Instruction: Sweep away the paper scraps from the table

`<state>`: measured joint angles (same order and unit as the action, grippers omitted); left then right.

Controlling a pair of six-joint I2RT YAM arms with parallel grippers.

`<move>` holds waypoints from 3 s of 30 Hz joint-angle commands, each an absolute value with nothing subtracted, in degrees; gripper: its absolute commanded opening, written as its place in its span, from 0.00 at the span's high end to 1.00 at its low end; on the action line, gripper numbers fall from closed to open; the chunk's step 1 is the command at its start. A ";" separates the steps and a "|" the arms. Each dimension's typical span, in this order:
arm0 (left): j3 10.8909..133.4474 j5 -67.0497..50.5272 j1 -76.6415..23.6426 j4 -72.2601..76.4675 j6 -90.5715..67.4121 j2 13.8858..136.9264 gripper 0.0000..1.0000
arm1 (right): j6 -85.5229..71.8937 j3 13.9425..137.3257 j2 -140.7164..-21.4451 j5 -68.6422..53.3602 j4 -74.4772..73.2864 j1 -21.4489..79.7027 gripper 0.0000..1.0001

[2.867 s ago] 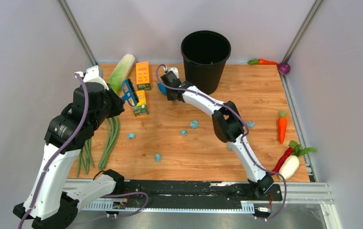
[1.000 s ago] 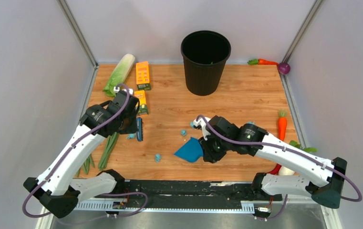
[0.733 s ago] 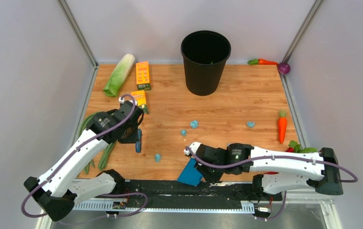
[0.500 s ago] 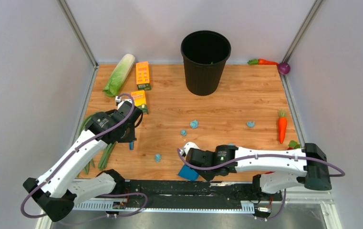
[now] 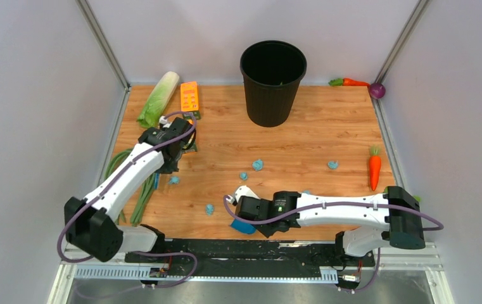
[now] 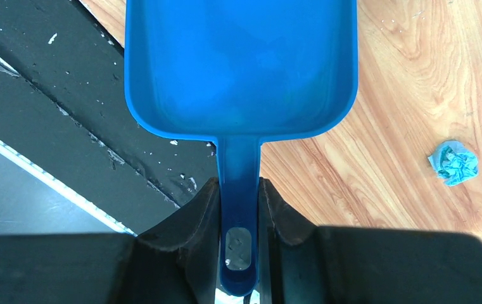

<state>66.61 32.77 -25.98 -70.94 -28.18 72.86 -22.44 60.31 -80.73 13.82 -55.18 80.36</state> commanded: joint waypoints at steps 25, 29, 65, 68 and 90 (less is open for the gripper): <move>61.52 0.62 -27.07 -58.01 -12.48 79.98 1.00 | -17.50 54.76 -78.75 10.46 -42.72 81.21 1.00; 61.44 -1.66 -29.44 -57.74 -10.99 79.63 1.00 | -16.26 54.23 -79.36 9.41 -39.82 81.21 1.00; 58.10 -13.00 -34.89 -56.95 -12.92 74.80 1.00 | -19.86 55.28 -86.92 6.06 -29.88 76.46 1.00; 57.48 -14.23 -34.89 -56.78 -13.45 73.92 1.00 | -19.86 55.55 -87.63 6.68 -29.71 76.38 1.00; 57.39 -16.96 -34.98 -58.62 -17.22 70.32 1.00 | -21.53 56.51 -90.27 9.40 -28.65 75.23 1.00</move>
<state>57.67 -14.57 -34.44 -55.81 -15.22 71.48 -19.92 54.81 -90.04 7.53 -30.55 75.64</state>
